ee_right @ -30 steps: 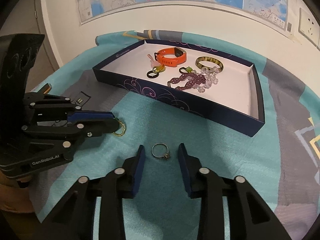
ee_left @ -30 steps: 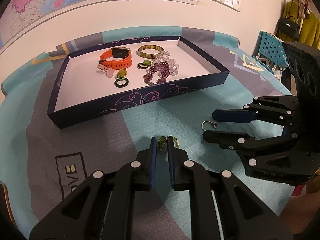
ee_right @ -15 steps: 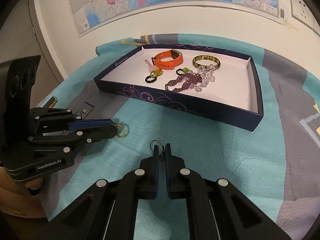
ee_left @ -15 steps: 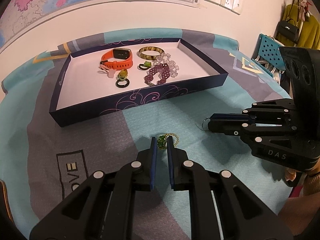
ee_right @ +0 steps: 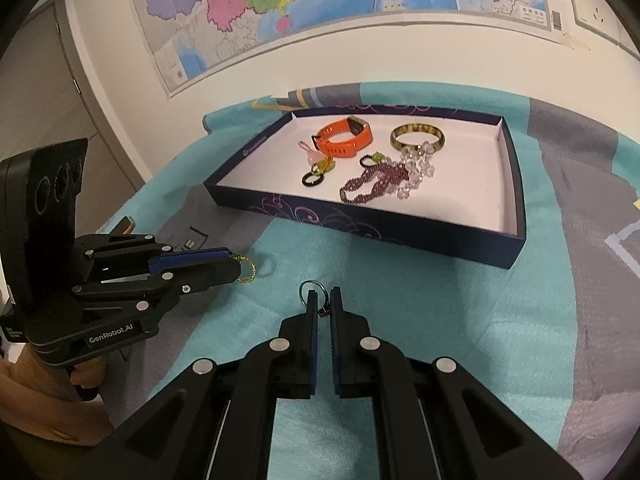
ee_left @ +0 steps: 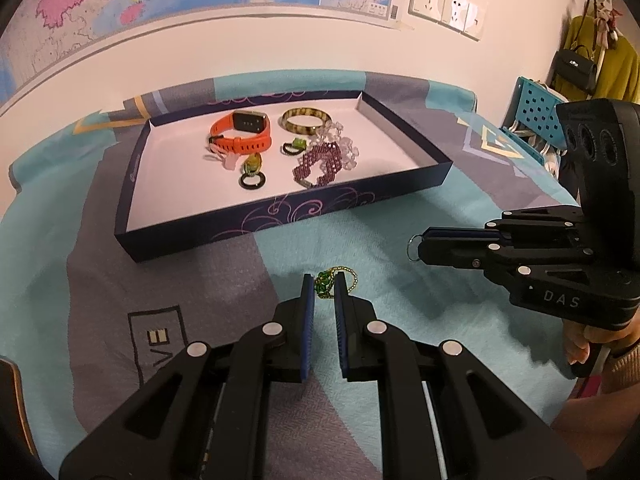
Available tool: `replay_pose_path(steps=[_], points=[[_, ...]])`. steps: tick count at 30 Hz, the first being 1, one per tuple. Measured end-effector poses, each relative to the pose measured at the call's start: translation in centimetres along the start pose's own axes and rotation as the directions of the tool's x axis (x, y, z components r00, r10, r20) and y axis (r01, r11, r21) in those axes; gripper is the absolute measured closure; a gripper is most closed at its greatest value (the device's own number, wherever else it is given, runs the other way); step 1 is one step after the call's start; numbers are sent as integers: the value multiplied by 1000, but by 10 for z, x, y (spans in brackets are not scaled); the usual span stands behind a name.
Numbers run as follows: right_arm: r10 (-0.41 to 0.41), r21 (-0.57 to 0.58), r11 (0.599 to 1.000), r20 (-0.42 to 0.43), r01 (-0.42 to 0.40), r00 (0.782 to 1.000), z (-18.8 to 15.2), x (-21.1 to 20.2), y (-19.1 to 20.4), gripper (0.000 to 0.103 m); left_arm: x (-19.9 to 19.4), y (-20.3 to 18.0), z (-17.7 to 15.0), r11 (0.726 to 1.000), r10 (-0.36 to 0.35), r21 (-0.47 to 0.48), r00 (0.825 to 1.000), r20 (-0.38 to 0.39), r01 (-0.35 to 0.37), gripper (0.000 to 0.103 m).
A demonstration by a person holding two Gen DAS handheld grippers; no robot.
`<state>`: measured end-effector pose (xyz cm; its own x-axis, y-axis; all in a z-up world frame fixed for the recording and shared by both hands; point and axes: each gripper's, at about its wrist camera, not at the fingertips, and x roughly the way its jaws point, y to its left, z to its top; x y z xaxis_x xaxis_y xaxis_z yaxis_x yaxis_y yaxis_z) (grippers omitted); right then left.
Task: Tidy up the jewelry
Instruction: 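Close the left tool on the green-gold ring while the right tool grasps the silver ring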
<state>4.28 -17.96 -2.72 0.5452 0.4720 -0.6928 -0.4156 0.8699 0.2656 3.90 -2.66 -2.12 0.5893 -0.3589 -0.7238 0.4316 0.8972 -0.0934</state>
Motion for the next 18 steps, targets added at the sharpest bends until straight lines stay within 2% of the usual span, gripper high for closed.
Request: replay_pose_path(steps=[18], points=[[14,1,1000,53,-14,999,16,-9,-1,99,-13,-1,13,1000,8,12,999,49,-9,92]])
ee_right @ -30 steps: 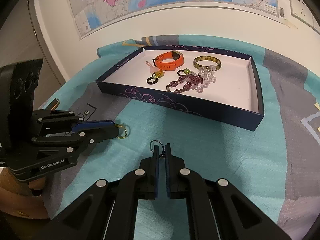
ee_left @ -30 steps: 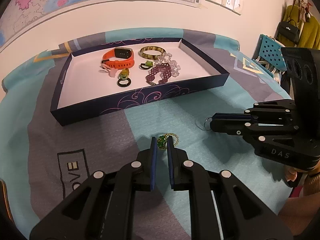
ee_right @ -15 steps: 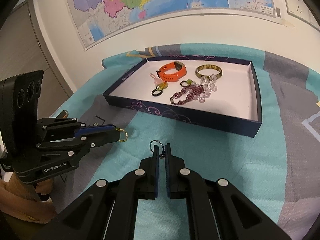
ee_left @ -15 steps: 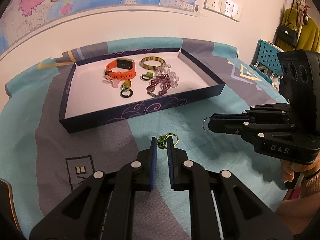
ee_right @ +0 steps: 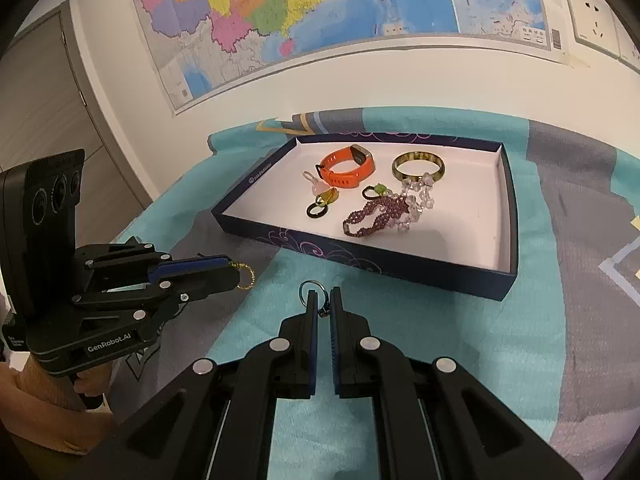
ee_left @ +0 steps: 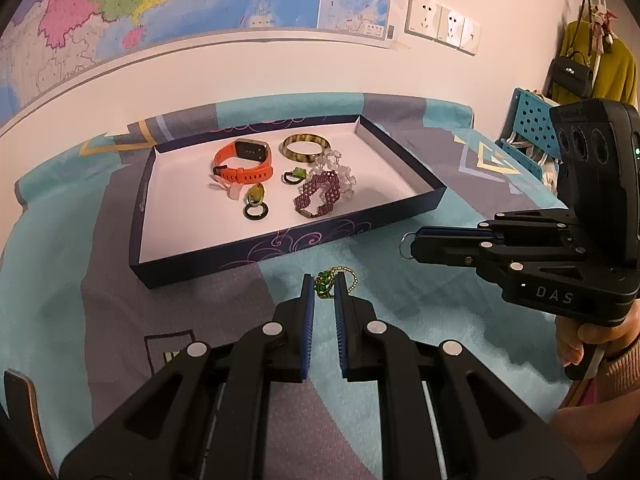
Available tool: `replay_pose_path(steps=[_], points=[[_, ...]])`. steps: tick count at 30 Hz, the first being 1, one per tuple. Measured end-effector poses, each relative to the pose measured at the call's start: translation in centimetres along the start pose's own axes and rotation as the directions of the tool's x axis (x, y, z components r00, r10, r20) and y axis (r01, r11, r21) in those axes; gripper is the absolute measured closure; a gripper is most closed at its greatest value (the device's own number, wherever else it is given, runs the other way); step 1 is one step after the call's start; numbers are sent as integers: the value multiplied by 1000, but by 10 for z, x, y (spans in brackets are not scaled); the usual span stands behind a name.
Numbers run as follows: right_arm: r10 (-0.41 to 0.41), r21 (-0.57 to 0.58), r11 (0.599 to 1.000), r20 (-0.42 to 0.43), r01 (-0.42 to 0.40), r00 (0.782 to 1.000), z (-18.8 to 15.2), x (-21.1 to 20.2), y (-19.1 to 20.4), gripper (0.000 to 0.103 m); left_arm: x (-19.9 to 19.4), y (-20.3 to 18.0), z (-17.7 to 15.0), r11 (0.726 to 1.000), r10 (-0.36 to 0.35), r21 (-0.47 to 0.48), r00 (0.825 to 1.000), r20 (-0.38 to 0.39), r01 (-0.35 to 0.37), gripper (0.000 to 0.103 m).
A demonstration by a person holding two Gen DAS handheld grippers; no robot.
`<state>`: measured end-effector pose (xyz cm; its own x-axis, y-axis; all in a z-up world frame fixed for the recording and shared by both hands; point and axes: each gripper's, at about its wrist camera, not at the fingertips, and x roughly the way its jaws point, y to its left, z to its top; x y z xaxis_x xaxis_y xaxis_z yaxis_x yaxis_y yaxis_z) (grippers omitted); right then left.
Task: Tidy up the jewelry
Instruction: 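Close the left tool on the green-gold ring while the right tool grasps the silver ring, then carry the green-gold ring with the left tool while the right tool carries the silver ring toward the box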
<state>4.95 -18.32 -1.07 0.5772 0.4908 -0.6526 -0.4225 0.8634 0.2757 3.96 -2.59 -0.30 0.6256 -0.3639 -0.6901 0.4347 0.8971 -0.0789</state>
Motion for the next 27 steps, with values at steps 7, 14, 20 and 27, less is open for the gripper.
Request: replay_pose_path(steps=[7,14,20,27], points=[[5,-7,1000,10,-5,1000,5,0,2,99,-1,1,4,1000,4,2,1000,9,-4,93],[8,-11,1000,19,-7,1000,9,-2,3,99,-3,0,9,1000,6,8,1000,21,-6,92],[9,-16,1000,23,-8,1000,13,-1,3,99,-3,1,12,1000,9,8,1000,28,-9,92],[8,-19,1000,28,-8,1000,17,-2,3,99,-4,1,16,1000,12,10,999,36,-12,92]])
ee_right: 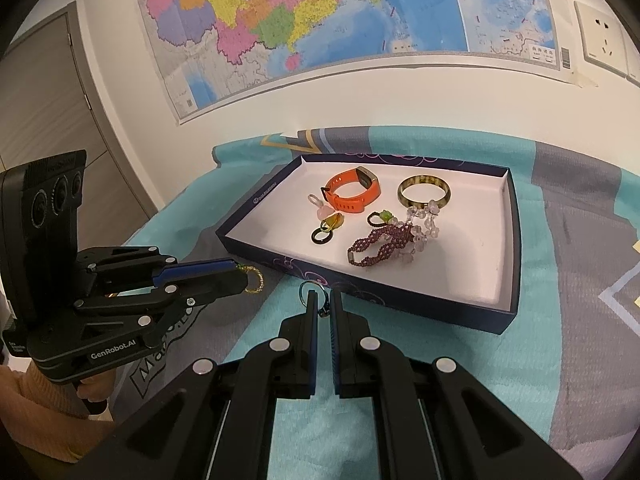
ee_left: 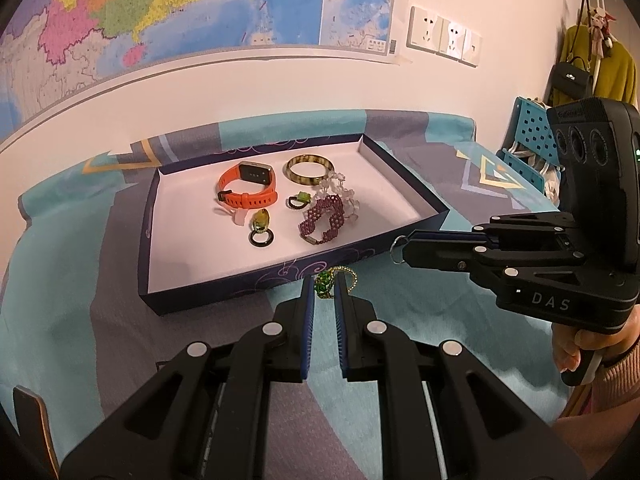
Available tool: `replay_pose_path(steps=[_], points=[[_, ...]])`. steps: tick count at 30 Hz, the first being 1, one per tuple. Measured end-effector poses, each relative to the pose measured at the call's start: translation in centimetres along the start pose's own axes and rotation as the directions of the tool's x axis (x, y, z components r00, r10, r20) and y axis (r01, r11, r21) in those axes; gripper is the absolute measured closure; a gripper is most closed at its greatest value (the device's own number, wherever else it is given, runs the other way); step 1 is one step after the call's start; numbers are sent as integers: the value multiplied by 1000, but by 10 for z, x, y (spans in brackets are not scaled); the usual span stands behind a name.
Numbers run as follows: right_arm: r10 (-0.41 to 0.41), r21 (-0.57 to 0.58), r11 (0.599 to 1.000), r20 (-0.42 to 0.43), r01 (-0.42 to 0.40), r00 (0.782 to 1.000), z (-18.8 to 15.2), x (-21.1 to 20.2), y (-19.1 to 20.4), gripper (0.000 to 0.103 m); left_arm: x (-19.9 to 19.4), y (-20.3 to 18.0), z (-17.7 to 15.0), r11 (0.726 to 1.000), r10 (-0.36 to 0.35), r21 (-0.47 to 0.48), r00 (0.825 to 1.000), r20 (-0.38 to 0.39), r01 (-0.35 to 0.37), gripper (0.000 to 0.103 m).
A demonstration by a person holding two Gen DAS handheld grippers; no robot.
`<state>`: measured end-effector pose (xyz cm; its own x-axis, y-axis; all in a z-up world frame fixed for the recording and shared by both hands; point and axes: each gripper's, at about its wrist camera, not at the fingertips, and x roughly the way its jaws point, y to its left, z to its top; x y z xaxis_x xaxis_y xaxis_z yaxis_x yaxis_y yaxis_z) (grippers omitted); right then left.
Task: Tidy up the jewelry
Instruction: 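Carry the green-gold ring with the left tool while the right tool carries the silver ring toward the box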
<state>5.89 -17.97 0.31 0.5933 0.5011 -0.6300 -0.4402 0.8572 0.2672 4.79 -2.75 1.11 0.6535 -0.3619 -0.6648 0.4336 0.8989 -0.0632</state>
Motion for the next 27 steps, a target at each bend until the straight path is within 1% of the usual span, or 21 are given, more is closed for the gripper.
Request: replay_pose_path(steps=[27], points=[[-1,-2,1000,15,1,1000,10,5,-3,99,2,6,15,1000,8,-2,1000,22,-8,92]])
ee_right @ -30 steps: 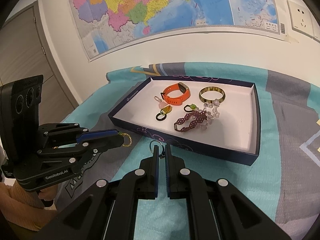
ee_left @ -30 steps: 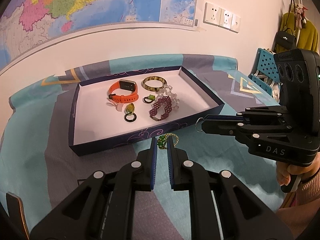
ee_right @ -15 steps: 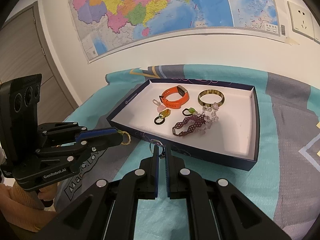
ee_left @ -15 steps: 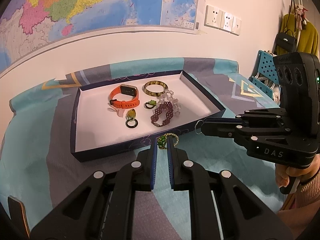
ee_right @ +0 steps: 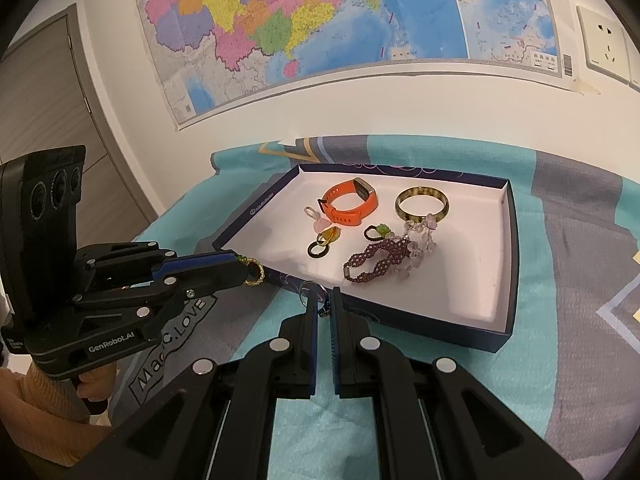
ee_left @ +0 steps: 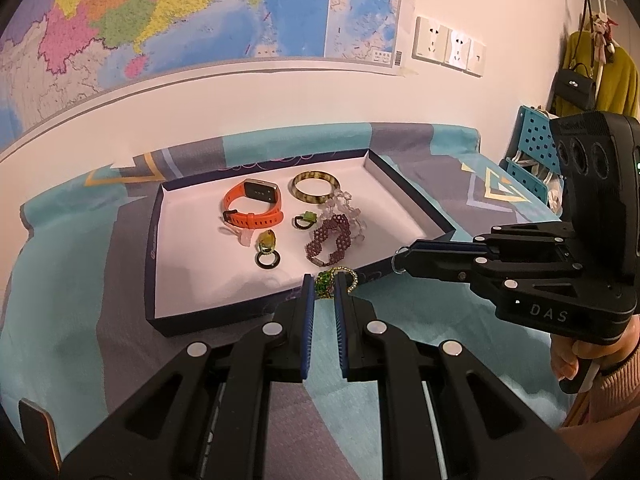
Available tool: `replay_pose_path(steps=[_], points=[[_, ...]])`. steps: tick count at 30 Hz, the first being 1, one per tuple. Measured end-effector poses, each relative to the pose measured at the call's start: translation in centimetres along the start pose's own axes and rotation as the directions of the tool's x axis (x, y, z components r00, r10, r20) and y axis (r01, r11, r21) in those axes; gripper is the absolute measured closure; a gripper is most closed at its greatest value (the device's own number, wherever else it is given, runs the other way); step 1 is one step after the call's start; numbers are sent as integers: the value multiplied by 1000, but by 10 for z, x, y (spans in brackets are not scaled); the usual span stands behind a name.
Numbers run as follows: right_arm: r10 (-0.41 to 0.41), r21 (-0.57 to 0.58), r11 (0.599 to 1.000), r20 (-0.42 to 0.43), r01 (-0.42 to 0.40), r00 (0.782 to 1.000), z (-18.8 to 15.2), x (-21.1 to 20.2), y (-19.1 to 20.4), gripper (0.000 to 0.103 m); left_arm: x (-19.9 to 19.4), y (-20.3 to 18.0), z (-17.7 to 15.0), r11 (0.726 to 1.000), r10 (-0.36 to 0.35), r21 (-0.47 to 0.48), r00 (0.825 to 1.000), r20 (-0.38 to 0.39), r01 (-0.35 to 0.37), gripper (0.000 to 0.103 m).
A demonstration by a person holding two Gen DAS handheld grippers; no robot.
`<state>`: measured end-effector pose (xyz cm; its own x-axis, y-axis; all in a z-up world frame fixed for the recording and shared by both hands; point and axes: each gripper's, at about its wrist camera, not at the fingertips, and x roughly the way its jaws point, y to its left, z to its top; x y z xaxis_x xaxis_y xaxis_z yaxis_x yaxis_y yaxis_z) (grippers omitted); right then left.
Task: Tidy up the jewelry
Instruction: 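Carry the green-gold ring with the left tool while the right tool carries the silver ring toward the box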
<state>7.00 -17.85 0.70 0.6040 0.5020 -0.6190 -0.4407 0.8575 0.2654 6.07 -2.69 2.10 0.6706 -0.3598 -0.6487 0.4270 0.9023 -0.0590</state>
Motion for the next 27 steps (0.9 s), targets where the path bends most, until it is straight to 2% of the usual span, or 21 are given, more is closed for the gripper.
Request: replay_pose_path(steps=[27], points=[[-3,-12,1000,11,3,1000,15,7,1,99,5,8,13,1000,13,-3,1000,16,-13,92]])
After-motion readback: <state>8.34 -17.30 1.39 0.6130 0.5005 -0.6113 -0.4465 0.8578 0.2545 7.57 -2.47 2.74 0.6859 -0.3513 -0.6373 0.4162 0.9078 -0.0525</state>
